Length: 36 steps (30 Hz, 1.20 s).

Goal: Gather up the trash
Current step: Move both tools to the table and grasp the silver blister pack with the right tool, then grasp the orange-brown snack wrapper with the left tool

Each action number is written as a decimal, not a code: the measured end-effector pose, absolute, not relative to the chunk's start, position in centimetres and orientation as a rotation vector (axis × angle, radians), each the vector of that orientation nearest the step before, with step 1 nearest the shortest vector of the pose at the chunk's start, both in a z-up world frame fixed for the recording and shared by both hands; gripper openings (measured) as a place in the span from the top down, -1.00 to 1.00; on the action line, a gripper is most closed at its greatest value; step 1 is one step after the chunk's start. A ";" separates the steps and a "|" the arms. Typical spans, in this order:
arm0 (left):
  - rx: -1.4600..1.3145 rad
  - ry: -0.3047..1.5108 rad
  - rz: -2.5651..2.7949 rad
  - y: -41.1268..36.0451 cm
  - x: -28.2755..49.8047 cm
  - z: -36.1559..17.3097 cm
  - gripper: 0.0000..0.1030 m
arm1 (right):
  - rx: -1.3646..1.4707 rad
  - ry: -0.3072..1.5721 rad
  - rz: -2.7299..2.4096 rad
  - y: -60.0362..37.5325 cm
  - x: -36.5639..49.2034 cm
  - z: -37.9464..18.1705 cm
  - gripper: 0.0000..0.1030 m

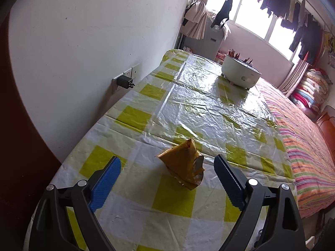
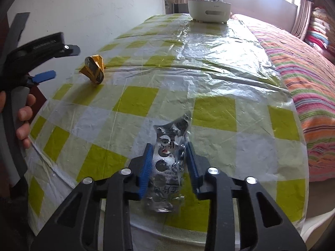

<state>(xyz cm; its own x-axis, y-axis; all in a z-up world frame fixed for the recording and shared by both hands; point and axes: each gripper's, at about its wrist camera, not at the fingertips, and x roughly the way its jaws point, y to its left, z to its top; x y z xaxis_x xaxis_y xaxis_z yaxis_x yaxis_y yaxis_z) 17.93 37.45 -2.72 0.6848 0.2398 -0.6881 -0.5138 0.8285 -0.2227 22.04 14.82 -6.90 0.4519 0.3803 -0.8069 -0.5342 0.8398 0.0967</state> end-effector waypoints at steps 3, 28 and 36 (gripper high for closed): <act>-0.420 0.708 0.429 37.3 18.4 -2.9 -0.70 | -0.143 0.917 0.595 14.3 22.0 -6.2 0.41; -0.348 0.791 0.430 36.7 23.4 -6.0 -0.66 | 0.212 0.842 0.733 8.5 21.1 -3.4 0.40; -0.392 0.835 0.368 36.8 23.8 -7.1 0.29 | 0.256 0.801 0.712 6.2 21.0 -2.1 0.40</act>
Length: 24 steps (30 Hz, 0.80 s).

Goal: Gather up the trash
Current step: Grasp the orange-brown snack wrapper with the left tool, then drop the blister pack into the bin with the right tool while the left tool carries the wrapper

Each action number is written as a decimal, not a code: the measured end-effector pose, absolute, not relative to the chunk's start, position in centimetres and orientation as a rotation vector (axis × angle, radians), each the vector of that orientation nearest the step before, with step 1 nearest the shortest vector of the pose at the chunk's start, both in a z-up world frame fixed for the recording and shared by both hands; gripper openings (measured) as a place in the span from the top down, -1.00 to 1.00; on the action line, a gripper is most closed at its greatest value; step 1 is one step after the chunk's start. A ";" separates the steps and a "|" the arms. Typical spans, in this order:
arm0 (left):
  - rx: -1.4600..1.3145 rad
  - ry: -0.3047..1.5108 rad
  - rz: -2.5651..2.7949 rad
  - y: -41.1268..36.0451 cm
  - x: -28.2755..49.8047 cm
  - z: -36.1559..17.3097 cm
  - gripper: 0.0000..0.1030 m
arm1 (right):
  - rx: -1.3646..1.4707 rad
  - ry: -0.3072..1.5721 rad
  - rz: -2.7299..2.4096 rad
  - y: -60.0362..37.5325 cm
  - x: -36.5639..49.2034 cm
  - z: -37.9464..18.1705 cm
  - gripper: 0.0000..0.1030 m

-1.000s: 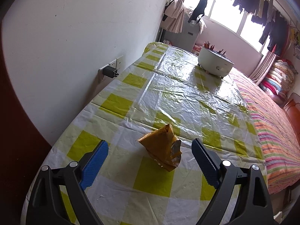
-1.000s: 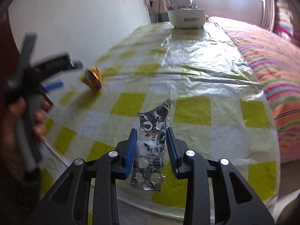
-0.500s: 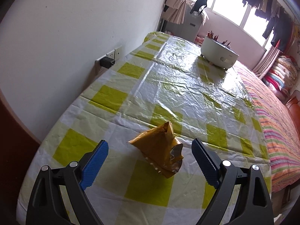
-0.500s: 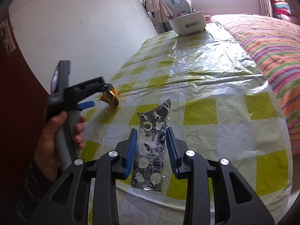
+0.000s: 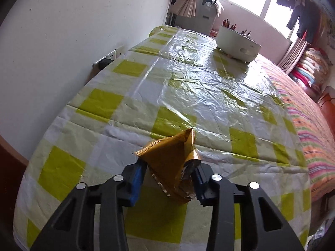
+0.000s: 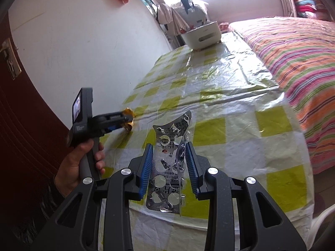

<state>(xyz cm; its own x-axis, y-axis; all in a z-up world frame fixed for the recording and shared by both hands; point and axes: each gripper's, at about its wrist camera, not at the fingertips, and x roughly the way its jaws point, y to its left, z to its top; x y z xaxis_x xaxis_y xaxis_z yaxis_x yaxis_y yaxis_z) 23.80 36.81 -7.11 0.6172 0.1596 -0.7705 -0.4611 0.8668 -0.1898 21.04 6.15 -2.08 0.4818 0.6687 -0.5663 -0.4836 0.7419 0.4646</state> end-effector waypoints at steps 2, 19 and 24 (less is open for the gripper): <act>-0.411 0.834 0.347 36.7 23.5 -7.0 0.37 | 0.264 0.791 0.701 5.6 21.2 -1.9 0.40; -0.275 0.800 0.166 28.5 20.5 -4.3 0.39 | 0.268 0.712 0.628 3.1 20.6 -0.6 0.40; -0.227 0.795 0.127 26.1 19.3 -3.7 0.39 | 0.266 0.695 0.603 1.9 20.3 -0.3 0.39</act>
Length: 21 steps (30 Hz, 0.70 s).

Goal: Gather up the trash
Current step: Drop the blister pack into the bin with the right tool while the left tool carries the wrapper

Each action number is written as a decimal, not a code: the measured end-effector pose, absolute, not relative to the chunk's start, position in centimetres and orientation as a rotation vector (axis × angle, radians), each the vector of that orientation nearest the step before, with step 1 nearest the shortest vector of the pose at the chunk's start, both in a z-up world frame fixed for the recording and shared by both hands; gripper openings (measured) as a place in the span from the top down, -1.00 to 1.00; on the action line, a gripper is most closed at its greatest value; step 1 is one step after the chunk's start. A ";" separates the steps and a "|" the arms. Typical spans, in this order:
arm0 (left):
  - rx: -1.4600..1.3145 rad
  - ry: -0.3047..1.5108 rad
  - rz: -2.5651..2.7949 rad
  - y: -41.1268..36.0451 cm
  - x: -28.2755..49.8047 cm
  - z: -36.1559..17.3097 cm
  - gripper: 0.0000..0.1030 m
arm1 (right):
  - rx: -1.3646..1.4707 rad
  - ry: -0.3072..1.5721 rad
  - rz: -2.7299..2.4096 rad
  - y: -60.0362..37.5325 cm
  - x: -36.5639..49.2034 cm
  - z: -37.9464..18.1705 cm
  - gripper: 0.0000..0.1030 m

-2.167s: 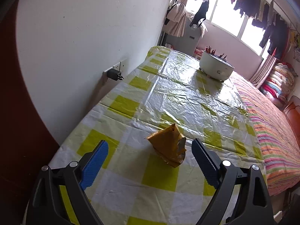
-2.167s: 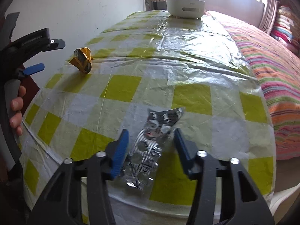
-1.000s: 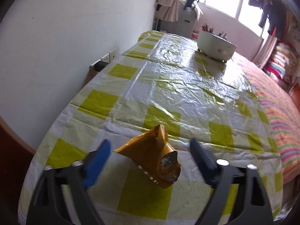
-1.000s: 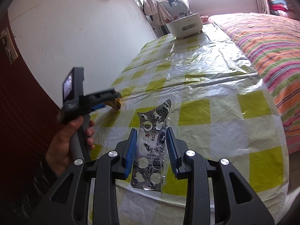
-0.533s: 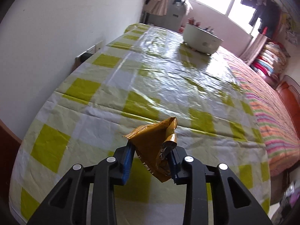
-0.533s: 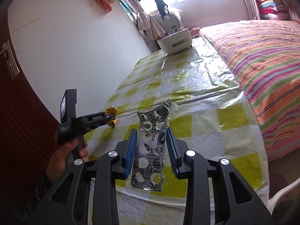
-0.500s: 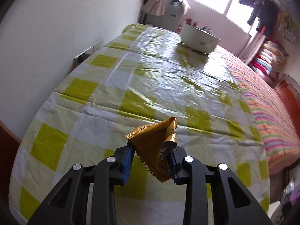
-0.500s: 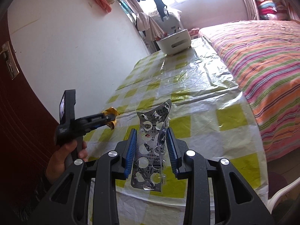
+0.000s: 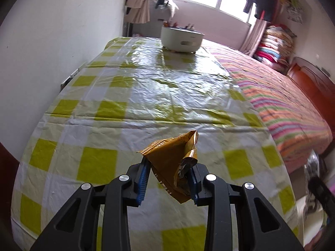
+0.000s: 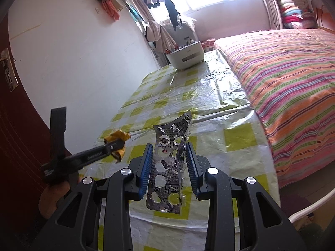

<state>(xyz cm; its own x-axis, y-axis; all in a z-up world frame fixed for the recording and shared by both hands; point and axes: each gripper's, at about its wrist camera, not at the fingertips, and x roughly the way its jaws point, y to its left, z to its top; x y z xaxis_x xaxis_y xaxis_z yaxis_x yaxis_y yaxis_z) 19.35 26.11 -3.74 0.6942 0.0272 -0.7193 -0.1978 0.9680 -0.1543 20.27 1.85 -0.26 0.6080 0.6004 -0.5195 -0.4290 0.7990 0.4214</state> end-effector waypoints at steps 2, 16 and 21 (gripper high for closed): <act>-0.217 0.797 0.110 25.4 18.9 -3.6 0.39 | 0.267 0.692 0.597 1.5 20.2 -0.2 0.40; -0.140 0.771 0.002 19.6 16.4 -2.6 0.39 | 0.288 0.646 0.523 -2.4 18.6 0.0 0.39; -0.120 0.761 -0.044 17.1 15.9 -2.2 0.39 | 0.311 0.640 0.479 -4.9 17.8 -0.7 0.39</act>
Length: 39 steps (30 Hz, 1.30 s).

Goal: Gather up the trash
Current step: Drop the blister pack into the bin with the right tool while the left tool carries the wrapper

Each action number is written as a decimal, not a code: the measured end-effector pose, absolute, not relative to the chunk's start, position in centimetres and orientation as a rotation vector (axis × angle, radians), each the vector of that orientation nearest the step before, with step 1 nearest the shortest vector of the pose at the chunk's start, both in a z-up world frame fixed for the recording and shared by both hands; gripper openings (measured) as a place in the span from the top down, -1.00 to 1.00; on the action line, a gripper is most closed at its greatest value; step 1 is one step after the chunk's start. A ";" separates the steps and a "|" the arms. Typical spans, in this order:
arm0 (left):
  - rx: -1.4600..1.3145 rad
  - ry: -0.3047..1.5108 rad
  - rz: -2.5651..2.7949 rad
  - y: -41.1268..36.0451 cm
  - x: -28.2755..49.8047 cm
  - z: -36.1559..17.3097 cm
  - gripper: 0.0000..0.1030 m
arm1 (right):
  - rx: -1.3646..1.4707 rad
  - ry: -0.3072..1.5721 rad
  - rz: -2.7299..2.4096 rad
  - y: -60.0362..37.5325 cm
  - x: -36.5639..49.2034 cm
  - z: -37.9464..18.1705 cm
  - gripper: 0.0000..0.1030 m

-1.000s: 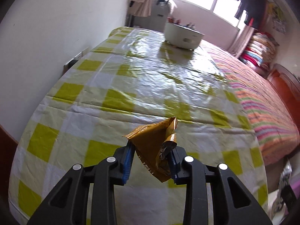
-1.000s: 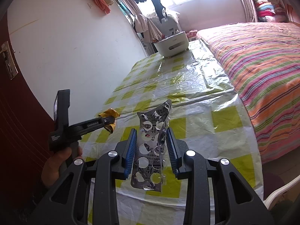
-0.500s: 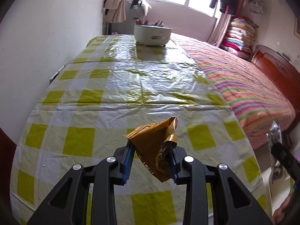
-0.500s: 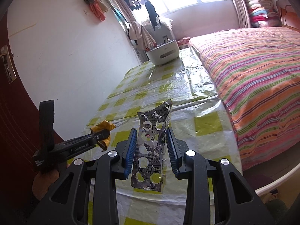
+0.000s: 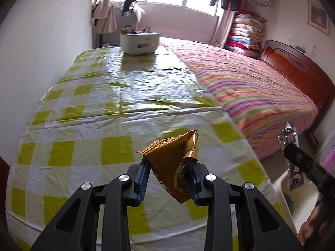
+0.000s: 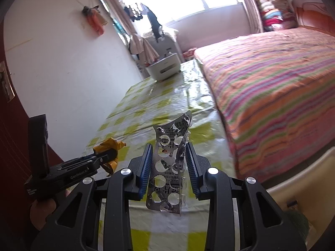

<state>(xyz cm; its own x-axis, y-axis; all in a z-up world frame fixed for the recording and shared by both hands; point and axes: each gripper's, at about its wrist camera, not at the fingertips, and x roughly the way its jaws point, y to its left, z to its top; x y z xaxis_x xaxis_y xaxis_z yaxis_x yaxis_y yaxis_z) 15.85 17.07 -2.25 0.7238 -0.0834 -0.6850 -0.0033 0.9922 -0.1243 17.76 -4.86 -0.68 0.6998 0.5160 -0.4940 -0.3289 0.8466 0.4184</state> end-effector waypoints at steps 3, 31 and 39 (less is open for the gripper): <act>-0.109 0.761 -0.077 15.5 15.7 -2.3 0.39 | 0.332 0.644 0.444 -6.5 17.3 -1.6 0.39; 0.002 0.744 -0.315 5.6 12.9 -2.6 0.39 | 0.410 0.499 0.179 -16.1 11.0 -1.4 0.39; 0.024 0.738 -0.385 3.1 12.1 -2.3 0.39 | 0.343 0.400 0.099 -16.3 8.0 0.1 0.38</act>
<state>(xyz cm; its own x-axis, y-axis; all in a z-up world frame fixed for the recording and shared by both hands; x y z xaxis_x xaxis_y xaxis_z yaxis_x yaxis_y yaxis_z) 12.15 3.06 -2.28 0.6730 -0.3338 -0.6600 0.3505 0.9297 -0.1129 8.05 -16.31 0.10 0.9169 0.1618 -0.3648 -0.0277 0.9377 0.3463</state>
